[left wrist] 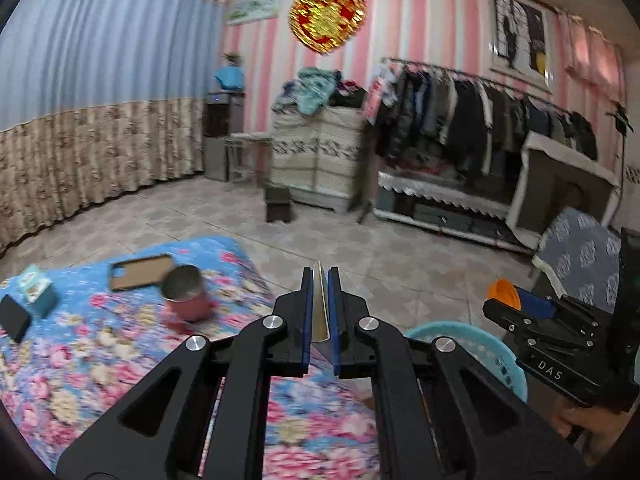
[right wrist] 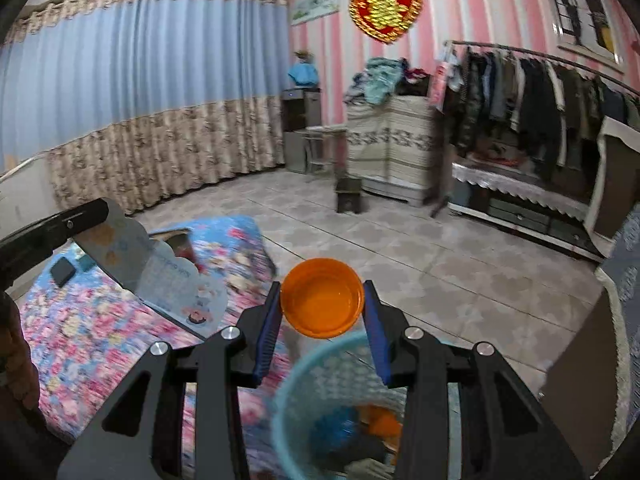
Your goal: Collect trash
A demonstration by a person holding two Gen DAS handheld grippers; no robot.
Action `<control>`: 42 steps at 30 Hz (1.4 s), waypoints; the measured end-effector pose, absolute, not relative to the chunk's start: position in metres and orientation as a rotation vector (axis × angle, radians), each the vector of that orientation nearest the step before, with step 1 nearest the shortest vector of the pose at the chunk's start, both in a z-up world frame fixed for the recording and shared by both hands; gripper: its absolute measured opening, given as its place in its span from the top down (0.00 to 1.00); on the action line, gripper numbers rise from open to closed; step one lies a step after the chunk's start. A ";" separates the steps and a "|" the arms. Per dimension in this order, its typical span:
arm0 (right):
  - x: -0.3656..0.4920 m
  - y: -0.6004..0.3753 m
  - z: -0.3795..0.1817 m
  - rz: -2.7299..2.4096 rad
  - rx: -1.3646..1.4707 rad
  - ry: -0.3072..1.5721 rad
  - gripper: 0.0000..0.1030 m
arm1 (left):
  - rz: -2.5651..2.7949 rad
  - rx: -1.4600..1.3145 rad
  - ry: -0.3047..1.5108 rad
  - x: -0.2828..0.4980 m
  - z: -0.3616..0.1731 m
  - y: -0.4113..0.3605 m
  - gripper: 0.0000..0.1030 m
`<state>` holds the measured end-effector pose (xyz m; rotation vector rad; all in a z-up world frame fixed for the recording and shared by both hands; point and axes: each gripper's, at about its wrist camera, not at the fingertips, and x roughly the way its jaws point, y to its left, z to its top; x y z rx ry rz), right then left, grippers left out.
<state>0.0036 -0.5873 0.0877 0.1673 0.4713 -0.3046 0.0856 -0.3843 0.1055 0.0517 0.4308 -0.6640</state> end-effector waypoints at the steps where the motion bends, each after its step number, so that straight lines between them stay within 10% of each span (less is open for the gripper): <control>1: 0.001 -0.589 0.081 -0.312 0.170 0.481 0.62 | -0.674 0.058 0.440 0.084 0.101 -0.393 0.95; 11: -0.016 -0.631 0.035 -0.364 0.241 0.555 0.61 | -0.771 0.113 0.564 0.084 0.042 -0.466 0.94; 15: -0.021 -0.644 0.023 -0.403 0.272 0.559 0.39 | -0.791 0.136 0.630 0.086 0.023 -0.482 0.92; 21: -0.022 -0.650 0.017 -0.412 0.274 0.569 0.39 | -0.770 0.130 0.606 0.085 0.023 -0.482 0.50; 28: -0.021 -0.645 0.024 -0.399 0.278 0.555 0.39 | -0.753 0.109 0.577 0.088 0.041 -0.464 0.43; 31: -0.016 -0.634 0.033 -0.378 0.278 0.537 0.39 | -0.711 0.099 0.555 0.090 0.051 -0.436 0.25; 42: 0.040 -0.454 0.076 -0.063 0.219 0.410 0.10 | -0.323 0.060 0.432 0.093 0.077 -0.190 0.05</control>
